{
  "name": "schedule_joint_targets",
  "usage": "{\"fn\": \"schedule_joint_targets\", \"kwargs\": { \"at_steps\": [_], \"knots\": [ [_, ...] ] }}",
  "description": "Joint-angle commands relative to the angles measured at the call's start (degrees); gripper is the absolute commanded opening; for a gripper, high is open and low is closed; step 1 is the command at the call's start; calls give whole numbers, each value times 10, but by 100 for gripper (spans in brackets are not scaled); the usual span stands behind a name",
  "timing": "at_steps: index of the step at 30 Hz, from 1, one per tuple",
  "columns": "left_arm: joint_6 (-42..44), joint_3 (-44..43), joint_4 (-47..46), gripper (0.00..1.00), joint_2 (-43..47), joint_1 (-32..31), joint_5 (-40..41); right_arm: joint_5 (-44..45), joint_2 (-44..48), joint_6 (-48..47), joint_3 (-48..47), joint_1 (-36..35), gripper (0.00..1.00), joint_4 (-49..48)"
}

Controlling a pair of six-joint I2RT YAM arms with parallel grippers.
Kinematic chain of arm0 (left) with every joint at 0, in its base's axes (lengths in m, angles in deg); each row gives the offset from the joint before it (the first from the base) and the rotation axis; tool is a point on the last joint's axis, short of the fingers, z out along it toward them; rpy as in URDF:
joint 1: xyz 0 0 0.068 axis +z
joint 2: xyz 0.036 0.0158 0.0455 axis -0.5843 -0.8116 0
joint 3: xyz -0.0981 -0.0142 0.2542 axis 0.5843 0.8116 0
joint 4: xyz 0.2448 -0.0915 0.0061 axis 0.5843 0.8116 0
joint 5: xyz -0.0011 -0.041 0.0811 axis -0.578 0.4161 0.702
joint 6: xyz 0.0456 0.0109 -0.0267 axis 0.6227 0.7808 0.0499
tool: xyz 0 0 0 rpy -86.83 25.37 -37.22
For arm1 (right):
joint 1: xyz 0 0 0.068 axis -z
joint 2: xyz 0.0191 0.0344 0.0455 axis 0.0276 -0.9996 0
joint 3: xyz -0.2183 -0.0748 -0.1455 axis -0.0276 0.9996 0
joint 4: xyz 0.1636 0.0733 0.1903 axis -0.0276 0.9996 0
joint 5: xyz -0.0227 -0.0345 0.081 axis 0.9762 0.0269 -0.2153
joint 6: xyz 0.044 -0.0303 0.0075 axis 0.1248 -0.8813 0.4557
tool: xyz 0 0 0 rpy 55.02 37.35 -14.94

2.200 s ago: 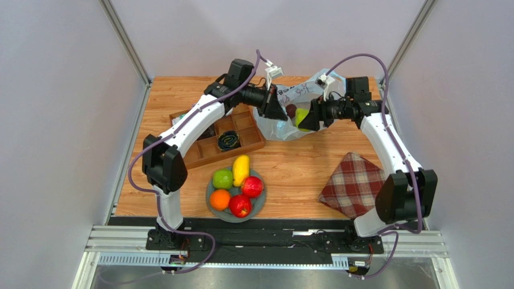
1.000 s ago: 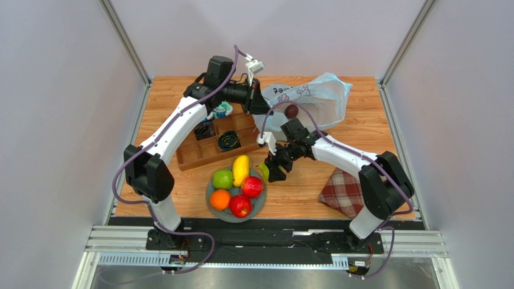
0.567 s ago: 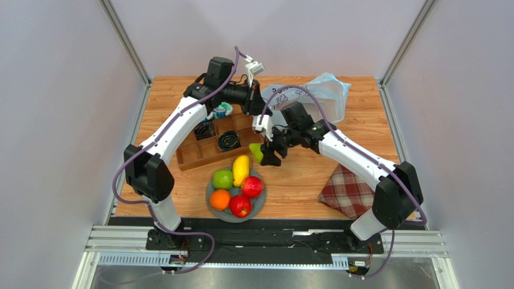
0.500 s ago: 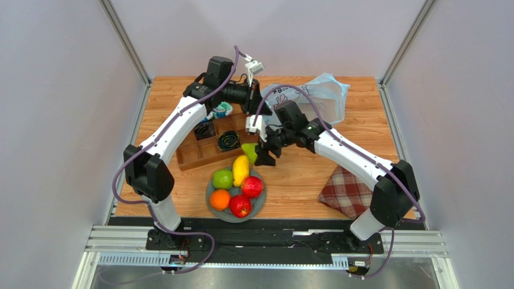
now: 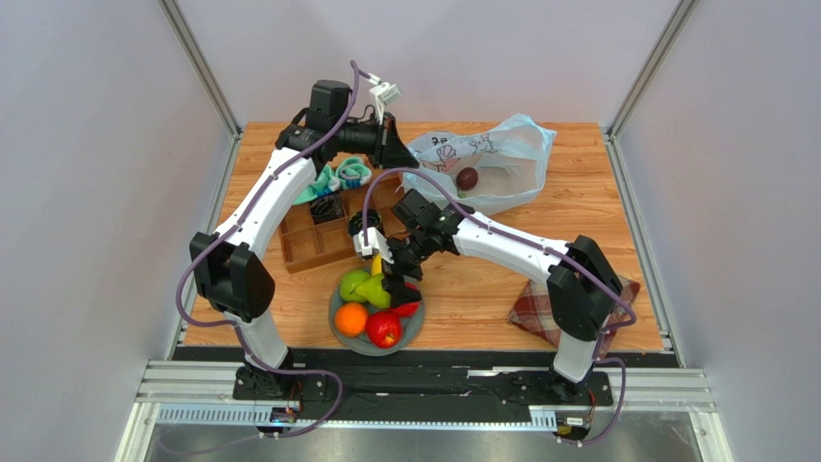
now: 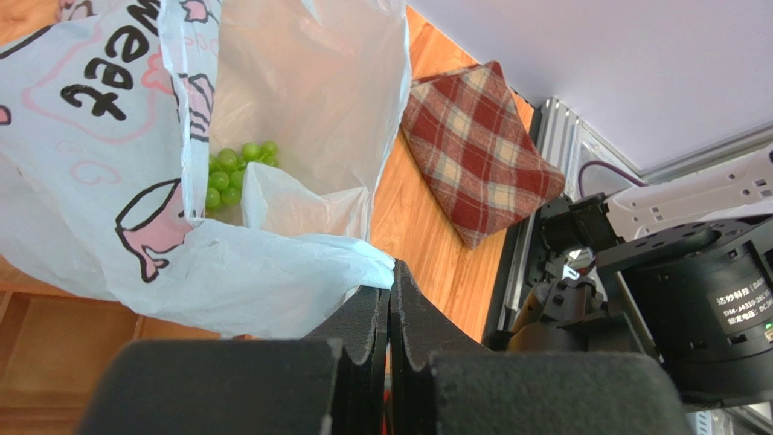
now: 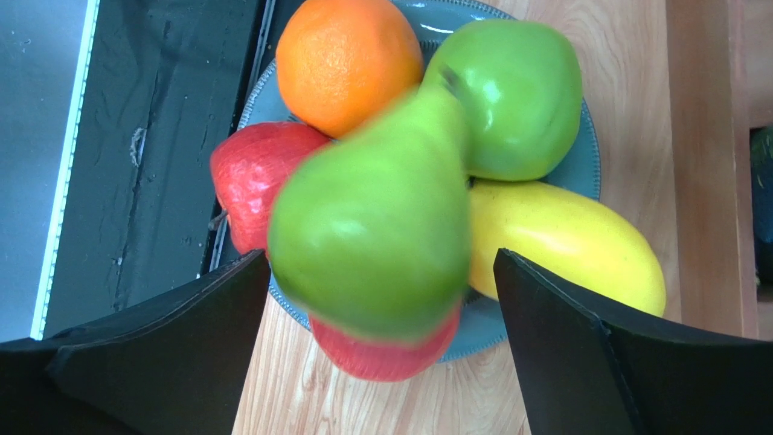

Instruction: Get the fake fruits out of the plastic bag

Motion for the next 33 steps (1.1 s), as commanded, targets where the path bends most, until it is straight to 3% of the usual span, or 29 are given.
{"fn": "schedule_joint_targets", "kwargs": {
  "at_steps": [1, 6, 12, 17, 19, 22, 25, 28, 33],
  "knots": [
    [-11, -13, -21, 0, 9, 5, -18, 1, -10, -32, -57, -5, 100, 46],
    [-22, -12, -35, 0, 3, 5, -26, 28, 79, 9, -44, 39, 100, 15],
    [-8, -5, -27, 0, 6, 5, -35, 63, 189, 114, -33, 161, 100, -33],
    [-4, 31, -25, 0, 24, 4, -41, 118, 203, 183, -11, 265, 99, -118],
    [-1, 52, -25, 0, 36, 1, -39, 141, 176, 185, 0, 287, 93, -129],
    [7, 75, -22, 0, 51, -1, -37, 181, 121, 191, 20, 302, 73, -132],
    [24, 98, -6, 0, 68, -11, -38, 230, 91, 205, 66, 303, 64, -149],
    [37, 129, 11, 0, 86, -21, -38, 244, 105, 215, 143, 300, 60, -147],
    [41, 190, 25, 0, 134, -28, -50, 238, 203, 213, 244, 287, 58, -93]
  ]
}}
